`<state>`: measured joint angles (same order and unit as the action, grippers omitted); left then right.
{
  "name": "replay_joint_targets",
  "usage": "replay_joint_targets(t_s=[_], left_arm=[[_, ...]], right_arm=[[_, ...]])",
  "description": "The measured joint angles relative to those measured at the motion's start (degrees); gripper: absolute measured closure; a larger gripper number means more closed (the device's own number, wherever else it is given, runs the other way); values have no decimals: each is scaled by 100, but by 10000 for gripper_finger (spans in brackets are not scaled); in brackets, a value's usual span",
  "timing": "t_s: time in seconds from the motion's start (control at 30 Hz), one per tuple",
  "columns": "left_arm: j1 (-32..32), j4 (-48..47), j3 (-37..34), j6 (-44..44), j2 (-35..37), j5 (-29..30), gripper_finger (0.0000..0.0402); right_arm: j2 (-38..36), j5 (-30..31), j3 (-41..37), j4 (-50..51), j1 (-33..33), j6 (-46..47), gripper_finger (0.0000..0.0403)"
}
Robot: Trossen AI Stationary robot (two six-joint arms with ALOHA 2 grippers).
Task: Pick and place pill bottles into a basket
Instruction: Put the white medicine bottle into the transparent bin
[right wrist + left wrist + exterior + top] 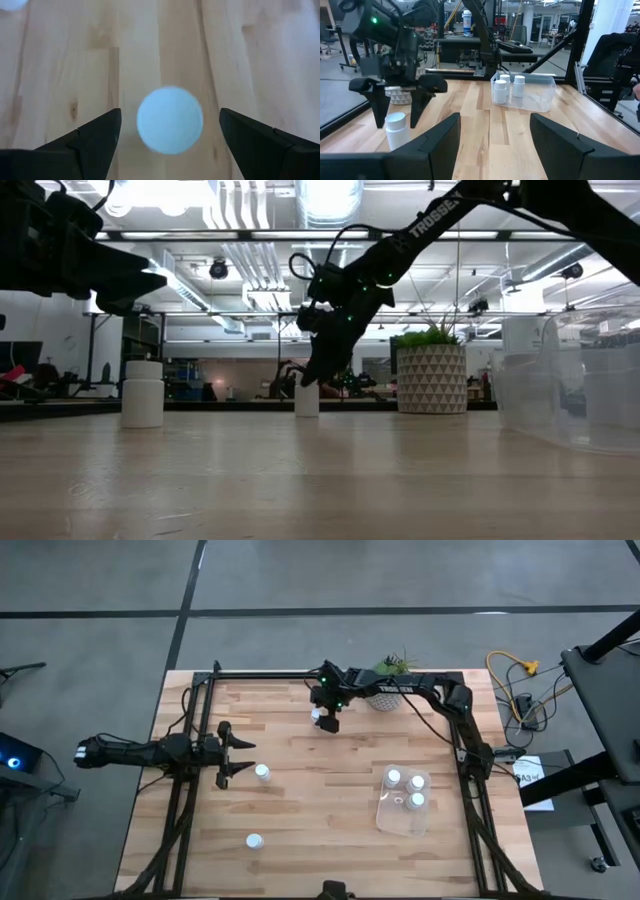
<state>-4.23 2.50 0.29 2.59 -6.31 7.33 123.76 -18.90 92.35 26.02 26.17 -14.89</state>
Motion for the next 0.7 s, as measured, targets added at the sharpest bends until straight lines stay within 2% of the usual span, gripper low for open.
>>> replay_joint_targets(t_s=[0.33,0.43,0.57,0.7], left_arm=[[0,0,-2,-2,-15,-2,180],[-2,-2,-2,-2,-15,0,180],[-1,-1,-2,-2,-15,-1,180],[-1,-1,-2,-1,-15,-2,180]], right_arm=[[-17,-10,10,-93,14,13,77],[-17,-9,9,-94,14,61,90],[-17,-19,9,-79,14,95,153],[-21,-43,16,-60,14,96,257]])
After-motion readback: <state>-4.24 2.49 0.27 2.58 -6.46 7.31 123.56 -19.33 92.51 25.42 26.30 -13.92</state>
